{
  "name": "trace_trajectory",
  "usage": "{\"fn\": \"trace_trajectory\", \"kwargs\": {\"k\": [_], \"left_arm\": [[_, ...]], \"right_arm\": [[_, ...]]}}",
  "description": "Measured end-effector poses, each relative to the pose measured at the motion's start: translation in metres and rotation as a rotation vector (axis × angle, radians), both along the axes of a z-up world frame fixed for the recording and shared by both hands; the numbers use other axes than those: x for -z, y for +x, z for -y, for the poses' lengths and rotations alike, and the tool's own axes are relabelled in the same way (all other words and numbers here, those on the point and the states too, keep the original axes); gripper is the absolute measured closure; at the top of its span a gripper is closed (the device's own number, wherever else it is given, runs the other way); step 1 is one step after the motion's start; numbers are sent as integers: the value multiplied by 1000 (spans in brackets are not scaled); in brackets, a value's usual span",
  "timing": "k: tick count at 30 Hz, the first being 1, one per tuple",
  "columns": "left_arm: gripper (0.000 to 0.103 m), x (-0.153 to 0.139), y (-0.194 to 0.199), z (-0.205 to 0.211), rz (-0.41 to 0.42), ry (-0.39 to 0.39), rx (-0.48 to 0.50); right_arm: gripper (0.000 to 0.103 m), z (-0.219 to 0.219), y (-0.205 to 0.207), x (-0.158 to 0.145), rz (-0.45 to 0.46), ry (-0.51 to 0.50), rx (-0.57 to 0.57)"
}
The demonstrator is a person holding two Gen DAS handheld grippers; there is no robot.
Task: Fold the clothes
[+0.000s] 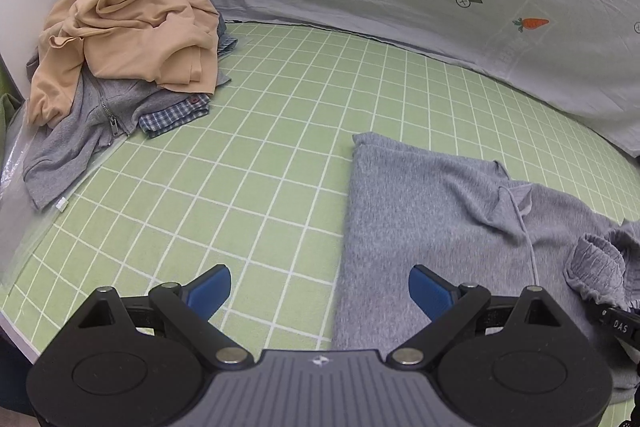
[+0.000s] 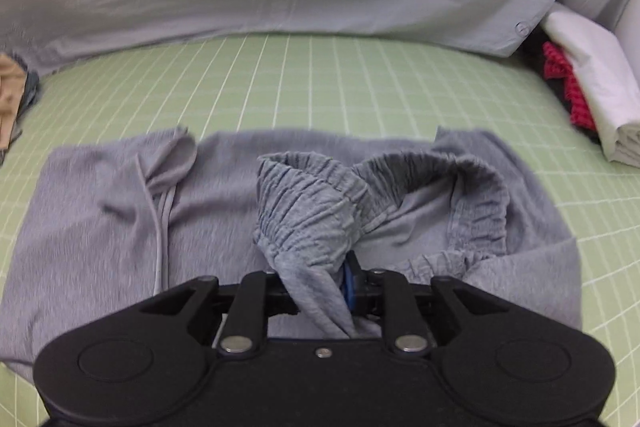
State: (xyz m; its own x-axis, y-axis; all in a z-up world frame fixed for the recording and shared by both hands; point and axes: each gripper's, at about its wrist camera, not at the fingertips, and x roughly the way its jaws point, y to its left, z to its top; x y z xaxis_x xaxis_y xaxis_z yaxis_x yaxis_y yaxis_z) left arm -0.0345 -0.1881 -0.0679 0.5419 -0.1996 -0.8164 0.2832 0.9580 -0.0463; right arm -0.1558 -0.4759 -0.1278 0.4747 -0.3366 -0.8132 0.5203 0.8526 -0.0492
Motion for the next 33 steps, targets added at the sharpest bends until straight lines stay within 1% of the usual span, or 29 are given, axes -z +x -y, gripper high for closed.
{"fn": "trace_trajectory", "kwargs": {"k": [1,2,3,4,5,6,8,9,11,13,14,16,18,19,22,23,24,27,31,32,33], "left_arm": [[8,2,-1,-2,1,11,10],[8,3,-1,-3,3,22,18],[8,4,0,-5,2,25,24],[8,5,1,-6,-2,24,26],[8,6,2,-7,-5,22,28],[8,7,3,-7,-9,19,29],[8,7,6,-6,-16,11,31],[8,7,7,-4,-18,6,32],[8,7,8,0,-20,-3,37],[8,7,9,7,-23,-4,45],[8,7,9,10,-24,-3,50],[8,6,7,16,-19,1,59],[8,5,5,21,-15,7,67],[8,4,4,24,-13,10,69],[8,6,-1,28,-14,21,66],[8,6,-3,29,-15,24,64],[8,7,-4,29,-18,26,61],[8,9,-10,33,-22,35,62],[8,9,-17,35,-19,35,67],[8,10,-18,35,-18,34,68],[8,10,-19,35,-18,33,69]], "right_arm": [[76,-4,-3,0,-1,0,0],[70,-7,-7,-1,5,0,1],[64,-6,-12,-7,32,13,12],[60,-3,-18,-15,67,30,34],[51,2,-26,-23,110,39,66],[44,6,-33,-32,155,45,100],[42,17,-45,-47,218,32,160],[40,23,-49,-52,232,21,188],[36,37,-53,-54,230,-9,235],[36,51,-50,-47,194,-24,255],[38,57,-47,-43,174,-31,264],[47,71,-44,-33,144,-10,257],[64,79,-39,-24,123,0,230],[65,79,-36,-20,111,-4,211],[61,81,-30,-10,76,-22,189],[58,83,-29,-8,67,-19,184],[57,84,-28,-5,59,-14,182],[57,89,-26,1,16,-10,176],[59,90,-28,1,18,-8,164],[74,89,-29,-1,26,-12,157],[97,89,-30,-3,38,-8,154]]}}
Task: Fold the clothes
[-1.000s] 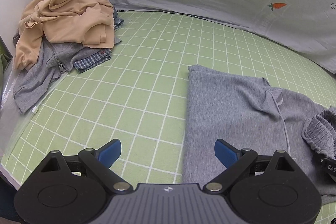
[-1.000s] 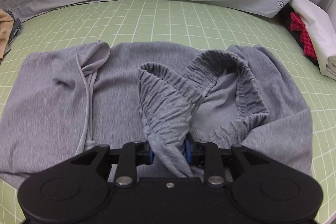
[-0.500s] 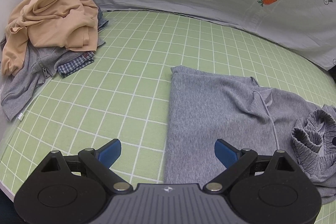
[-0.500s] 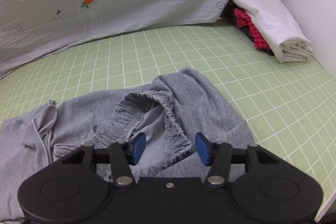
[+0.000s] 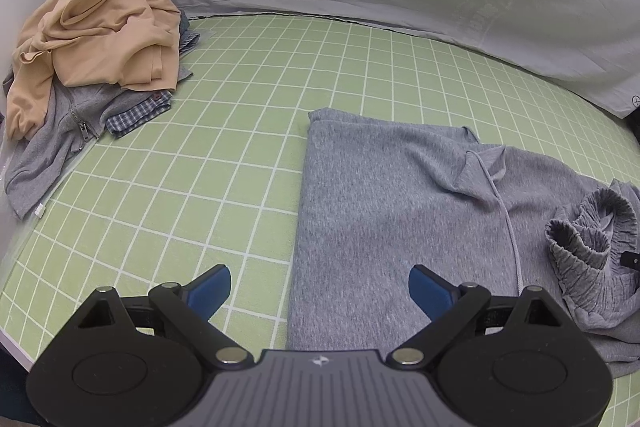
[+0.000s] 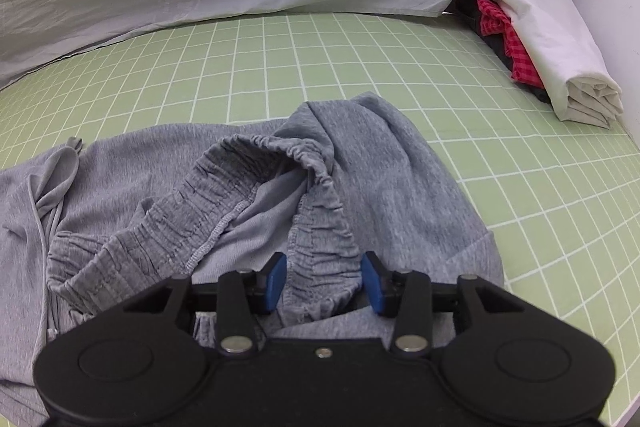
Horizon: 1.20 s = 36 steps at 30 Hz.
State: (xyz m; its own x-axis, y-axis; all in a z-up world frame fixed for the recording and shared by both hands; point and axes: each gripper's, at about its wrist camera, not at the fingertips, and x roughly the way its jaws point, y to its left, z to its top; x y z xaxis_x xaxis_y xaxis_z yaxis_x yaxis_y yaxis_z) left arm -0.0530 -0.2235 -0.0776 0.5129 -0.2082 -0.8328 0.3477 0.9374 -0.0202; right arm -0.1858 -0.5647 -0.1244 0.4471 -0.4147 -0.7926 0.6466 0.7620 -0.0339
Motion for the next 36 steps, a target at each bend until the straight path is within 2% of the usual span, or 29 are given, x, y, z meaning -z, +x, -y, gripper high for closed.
{"fn": "trace_trajectory", "kwargs": {"k": [3,6,11,13,14,15,17,19,23,26,28,29,30,36], "left_arm": [[8,2,-2,-1,-4,-7,-3],[8,3,-3,-4,-11,-9,-10],[8,6,-2,-12,-21,-7,-24],[8,4,-1,-14,-15,-3,-25],[8,3,0,-16,-8,-3,-23],[8,2,0,-17,-4,-2,-20],[8,3,1,-18,-7,0,-18],[8,5,2,-18,-12,6,-20],[8,9,4,-16,-27,13,-33],[8,10,6,-10,-38,11,-40],[8,10,4,-6,-35,15,-36],[8,10,3,-4,-34,17,-34],[8,10,3,-2,-33,19,-32],[8,11,2,-5,-37,33,-49]], "right_arm": [[103,0,-5,-14,75,35,-14],[103,-13,-1,-32,148,68,-70],[103,-66,28,-50,244,175,-248],[102,-82,38,-50,204,82,-244],[92,-80,38,-48,181,39,-220],[72,-75,36,-46,158,-1,-192],[58,-62,30,-39,110,-80,-124],[58,-40,20,-31,62,-100,-43],[55,3,0,-10,46,33,76],[59,7,-2,-5,76,92,52],[84,7,-1,-4,91,112,26],[93,4,2,-5,94,111,7],[99,1,5,-7,98,109,-12],[99,-34,39,-23,157,199,-178]]}}
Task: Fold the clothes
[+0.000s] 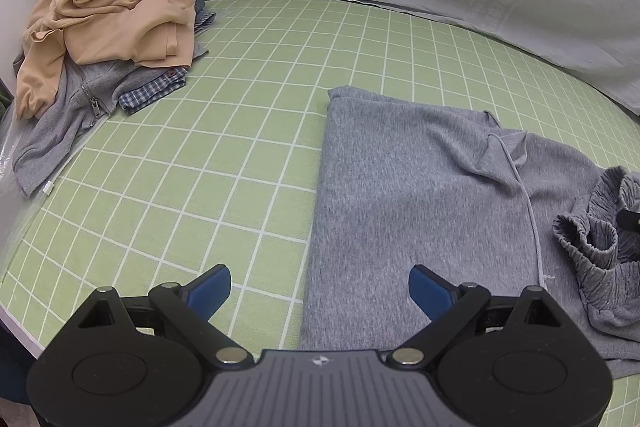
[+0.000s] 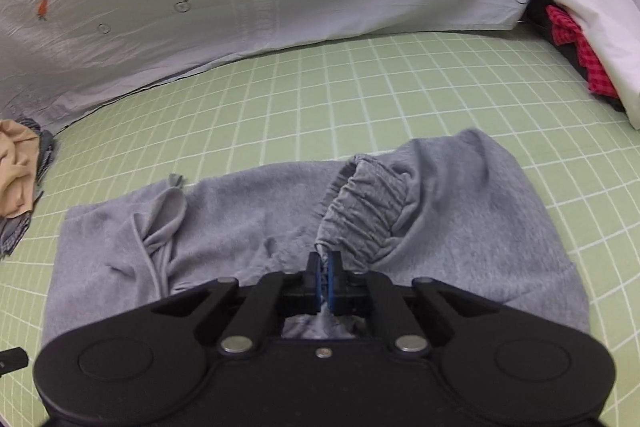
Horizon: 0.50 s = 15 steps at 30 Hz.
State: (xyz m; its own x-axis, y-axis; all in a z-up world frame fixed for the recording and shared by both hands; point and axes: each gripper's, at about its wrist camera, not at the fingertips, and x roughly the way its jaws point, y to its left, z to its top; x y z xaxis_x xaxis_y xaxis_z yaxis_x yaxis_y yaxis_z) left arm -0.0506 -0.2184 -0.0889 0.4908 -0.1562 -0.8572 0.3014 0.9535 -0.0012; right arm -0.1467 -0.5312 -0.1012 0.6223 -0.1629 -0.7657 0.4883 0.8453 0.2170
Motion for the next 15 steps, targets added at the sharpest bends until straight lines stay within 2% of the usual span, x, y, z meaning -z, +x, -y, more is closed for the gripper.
{"fn": "trace_trajectory", "kwargs": {"k": [1,4,5,6,7,9,10,11,14,15], "left_arm": [[8,0,1,-1,-1,0,-3],[8,-2,7,-3,1,-6,-6],[8,-2,10,-4,2,-10,-7],[8,-3,13,-5,1,-15,-8],[8,-2,17,-6,-3,-21,-7],[8,-1,25,-8,-13,-34,-5],[8,2,29,-8,-22,-39,-3],[8,4,34,-8,-31,-45,-1],[7,14,49,-5,-63,-52,10],[7,18,54,-4,-75,-53,14]], "right_arm": [[99,-10,7,3,-1,30,-41],[92,-41,21,8,-52,-4,-126],[80,-49,22,7,-65,-31,-135],[63,-53,20,4,-65,-39,-130],[56,-52,16,-1,-57,-45,-102],[29,-48,2,-12,-31,-80,-13],[21,-45,-6,-18,-24,-120,44],[6,-41,-14,-23,-18,-166,102],[2,-27,-40,-31,-72,-357,329],[1,-20,-49,-30,-100,-386,381]]}}
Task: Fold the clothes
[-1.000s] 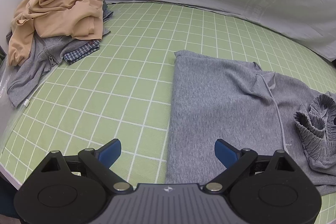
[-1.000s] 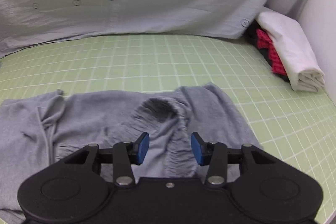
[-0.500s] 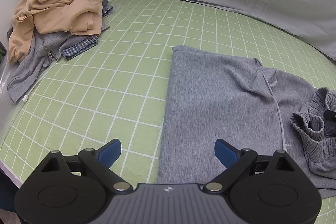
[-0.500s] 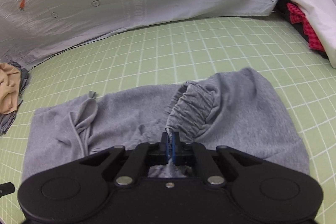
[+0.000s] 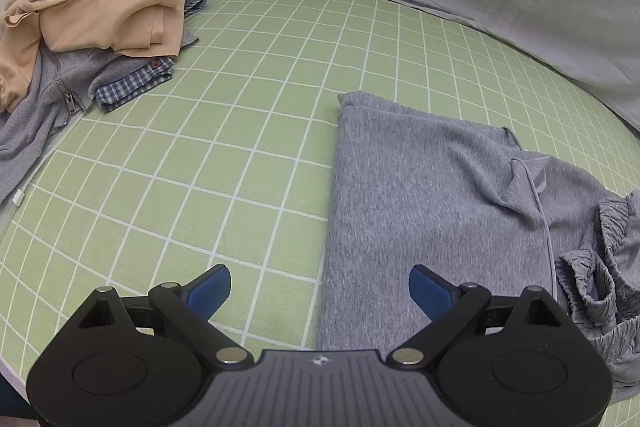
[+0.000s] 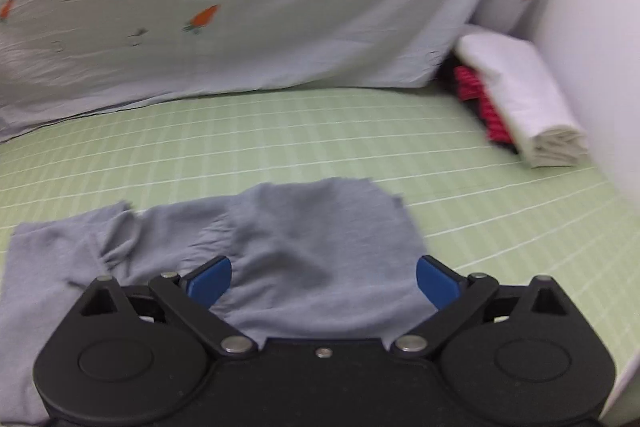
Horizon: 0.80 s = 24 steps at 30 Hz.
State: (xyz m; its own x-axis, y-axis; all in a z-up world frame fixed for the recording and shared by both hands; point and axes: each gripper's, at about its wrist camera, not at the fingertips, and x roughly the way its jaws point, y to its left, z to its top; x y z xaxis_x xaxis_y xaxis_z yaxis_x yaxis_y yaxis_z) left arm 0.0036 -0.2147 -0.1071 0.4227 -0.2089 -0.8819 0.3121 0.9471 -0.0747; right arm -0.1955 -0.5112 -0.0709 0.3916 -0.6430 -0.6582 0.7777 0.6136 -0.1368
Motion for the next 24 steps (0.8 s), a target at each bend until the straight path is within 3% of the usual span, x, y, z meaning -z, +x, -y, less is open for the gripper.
{"fn": "trace_trajectory", "kwargs": {"k": [1,5,8,15,24], "left_arm": [[7,4,5,2,-10,2,11],[7,16,22,15,-31,27,63],[7,23,32,23,-43,37,97],[7,33,37,33,-74,21,143],[10,35,36,35,-61,16,98]], "right_arm": [[1,7,-8,1,-20,-17,47],[1,28,-42,6,-6,67,205],[1,26,-55,10,-22,69,268],[1,16,-62,19,-31,99,308],[1,23,-65,22,-37,118,294]]}}
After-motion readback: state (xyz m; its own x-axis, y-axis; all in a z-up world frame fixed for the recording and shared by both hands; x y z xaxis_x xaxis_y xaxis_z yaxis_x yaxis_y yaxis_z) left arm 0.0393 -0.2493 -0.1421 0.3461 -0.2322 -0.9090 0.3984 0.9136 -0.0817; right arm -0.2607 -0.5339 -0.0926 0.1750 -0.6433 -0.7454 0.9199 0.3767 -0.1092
